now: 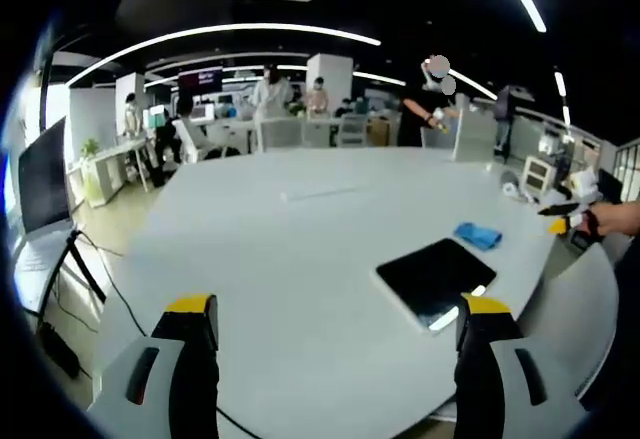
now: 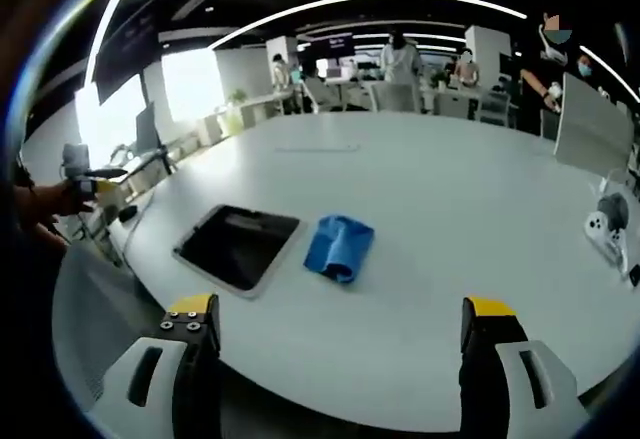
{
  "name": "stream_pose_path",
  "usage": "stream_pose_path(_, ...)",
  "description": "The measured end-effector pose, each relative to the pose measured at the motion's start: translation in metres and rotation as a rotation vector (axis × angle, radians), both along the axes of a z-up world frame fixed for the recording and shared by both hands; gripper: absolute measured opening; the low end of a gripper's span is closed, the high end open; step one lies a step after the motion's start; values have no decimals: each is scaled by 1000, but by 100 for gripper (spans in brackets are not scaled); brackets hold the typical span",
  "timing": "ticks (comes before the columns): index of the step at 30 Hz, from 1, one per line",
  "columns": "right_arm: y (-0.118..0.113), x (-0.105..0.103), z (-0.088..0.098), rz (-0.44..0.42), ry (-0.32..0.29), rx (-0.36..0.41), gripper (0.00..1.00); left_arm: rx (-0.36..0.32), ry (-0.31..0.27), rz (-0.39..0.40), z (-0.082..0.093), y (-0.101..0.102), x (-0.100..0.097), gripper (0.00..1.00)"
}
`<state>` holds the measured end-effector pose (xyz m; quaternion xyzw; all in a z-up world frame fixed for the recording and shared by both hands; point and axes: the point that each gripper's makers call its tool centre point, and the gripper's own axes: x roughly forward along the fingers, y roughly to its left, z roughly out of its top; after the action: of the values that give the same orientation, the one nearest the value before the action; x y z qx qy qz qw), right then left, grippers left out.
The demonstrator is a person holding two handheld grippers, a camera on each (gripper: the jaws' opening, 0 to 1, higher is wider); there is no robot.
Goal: Wipe the mirror surface with the cleaning cloth until all visible marks leave the cleaned area.
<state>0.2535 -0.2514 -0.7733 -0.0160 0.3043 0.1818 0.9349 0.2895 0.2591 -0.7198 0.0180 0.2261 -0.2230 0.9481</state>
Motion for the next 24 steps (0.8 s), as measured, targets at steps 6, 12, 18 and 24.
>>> stream_pose_path(6, -6, -2, -1, -9, 21, -2, 100, 11, -9, -11, 1, -4, 0, 100)
stream_pose_path(12, -8, -2, -3, -6, 33, -17, 100, -4, 4, -9, 1, -8, -1, 100)
stream_pose_path(18, -6, 1, -1, -4, 28, -22, 100, -3, 14, -14, 2, -9, -1, 100)
stream_pose_path(24, -3, 1, -1, -2, 27, -23, 100, 14, 18, -21, 1, -8, 1, 100)
